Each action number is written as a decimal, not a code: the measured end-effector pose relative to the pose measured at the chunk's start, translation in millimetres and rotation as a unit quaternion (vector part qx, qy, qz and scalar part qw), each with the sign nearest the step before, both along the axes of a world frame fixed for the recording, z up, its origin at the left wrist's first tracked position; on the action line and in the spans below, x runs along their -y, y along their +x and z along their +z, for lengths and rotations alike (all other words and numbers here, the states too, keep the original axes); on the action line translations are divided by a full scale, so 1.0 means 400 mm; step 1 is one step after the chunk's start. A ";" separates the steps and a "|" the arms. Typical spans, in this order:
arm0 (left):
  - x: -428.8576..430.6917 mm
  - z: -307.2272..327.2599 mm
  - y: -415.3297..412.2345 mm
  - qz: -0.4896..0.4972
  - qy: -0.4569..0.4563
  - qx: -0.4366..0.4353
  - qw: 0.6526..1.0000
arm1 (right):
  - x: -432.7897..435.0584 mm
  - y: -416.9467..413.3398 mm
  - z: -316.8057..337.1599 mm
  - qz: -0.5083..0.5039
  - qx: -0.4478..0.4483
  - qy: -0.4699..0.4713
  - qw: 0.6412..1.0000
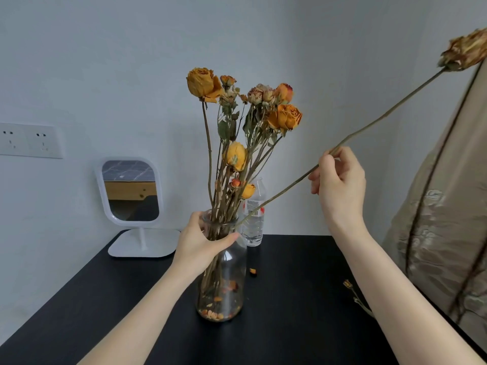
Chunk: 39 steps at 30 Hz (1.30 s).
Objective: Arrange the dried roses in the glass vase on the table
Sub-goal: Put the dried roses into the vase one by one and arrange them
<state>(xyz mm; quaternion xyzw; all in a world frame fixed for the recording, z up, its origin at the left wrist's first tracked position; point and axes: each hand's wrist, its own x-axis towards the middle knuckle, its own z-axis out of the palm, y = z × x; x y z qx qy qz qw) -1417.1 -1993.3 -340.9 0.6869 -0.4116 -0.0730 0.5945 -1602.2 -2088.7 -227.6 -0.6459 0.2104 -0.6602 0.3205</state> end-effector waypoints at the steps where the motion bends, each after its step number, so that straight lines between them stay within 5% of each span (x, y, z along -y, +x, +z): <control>1: -0.001 0.000 0.002 -0.007 0.000 -0.005 1.000 | 0.001 0.000 -0.002 -0.001 0.000 0.001 1.000; 17: -0.002 0.067 -0.003 -0.079 -0.005 -0.033 0.996 | 0.010 -0.005 -0.027 -0.002 -0.010 0.008 1.000; 27: 0.044 0.069 -0.016 0.027 -0.014 0.001 1.000 | 0.011 -0.004 -0.042 -0.002 -0.017 0.016 1.000; 39: 0.013 0.087 0.045 -0.119 0.030 -0.059 0.991 | 0.005 -0.008 -0.037 0.000 0.021 0.014 1.000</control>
